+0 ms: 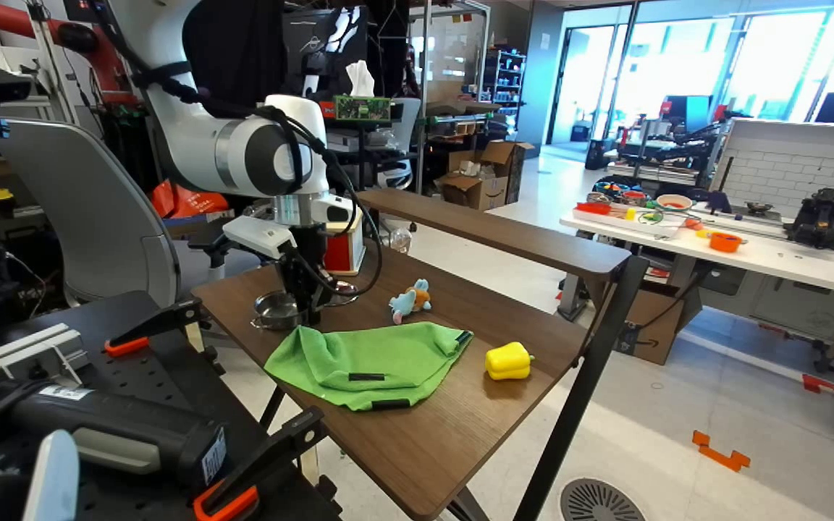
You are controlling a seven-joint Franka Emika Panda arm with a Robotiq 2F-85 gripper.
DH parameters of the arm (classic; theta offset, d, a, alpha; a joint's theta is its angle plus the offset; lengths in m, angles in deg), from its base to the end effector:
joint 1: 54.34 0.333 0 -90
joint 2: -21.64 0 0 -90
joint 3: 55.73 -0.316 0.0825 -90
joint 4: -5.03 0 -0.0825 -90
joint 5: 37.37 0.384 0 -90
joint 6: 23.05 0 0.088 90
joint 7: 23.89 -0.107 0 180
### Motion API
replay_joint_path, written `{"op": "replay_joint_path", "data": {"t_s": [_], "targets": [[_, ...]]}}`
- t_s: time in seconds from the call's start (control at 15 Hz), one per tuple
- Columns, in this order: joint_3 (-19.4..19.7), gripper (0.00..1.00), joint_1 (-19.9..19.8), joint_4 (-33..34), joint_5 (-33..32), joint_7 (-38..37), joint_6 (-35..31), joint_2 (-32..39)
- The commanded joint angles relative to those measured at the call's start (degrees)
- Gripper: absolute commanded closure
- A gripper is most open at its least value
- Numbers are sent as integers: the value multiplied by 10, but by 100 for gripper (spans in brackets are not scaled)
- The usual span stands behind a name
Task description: Pick up the pot and toy and move them towards the edge of the table.
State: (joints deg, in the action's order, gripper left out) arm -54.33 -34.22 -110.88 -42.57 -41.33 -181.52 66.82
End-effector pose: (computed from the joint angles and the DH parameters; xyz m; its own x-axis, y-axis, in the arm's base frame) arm 0.5367 0.1851 0.0498 0.9931 0.1131 -0.0321 0.1148 -0.9916 0.0590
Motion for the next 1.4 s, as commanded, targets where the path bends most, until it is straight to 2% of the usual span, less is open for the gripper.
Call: {"op": "replay_joint_path", "data": {"t_s": [0.0,0.4,0.73,1.07,1.33], "targets": [[4,99,4,10,6,-1,10,-3],[-11,99,8,-31,2,6,-8,-62],[-53,98,7,-62,3,32,-7,-102],[-82,98,18,-48,3,43,-17,-88],[-76,98,35,-23,-2,38,-13,-59]]}}
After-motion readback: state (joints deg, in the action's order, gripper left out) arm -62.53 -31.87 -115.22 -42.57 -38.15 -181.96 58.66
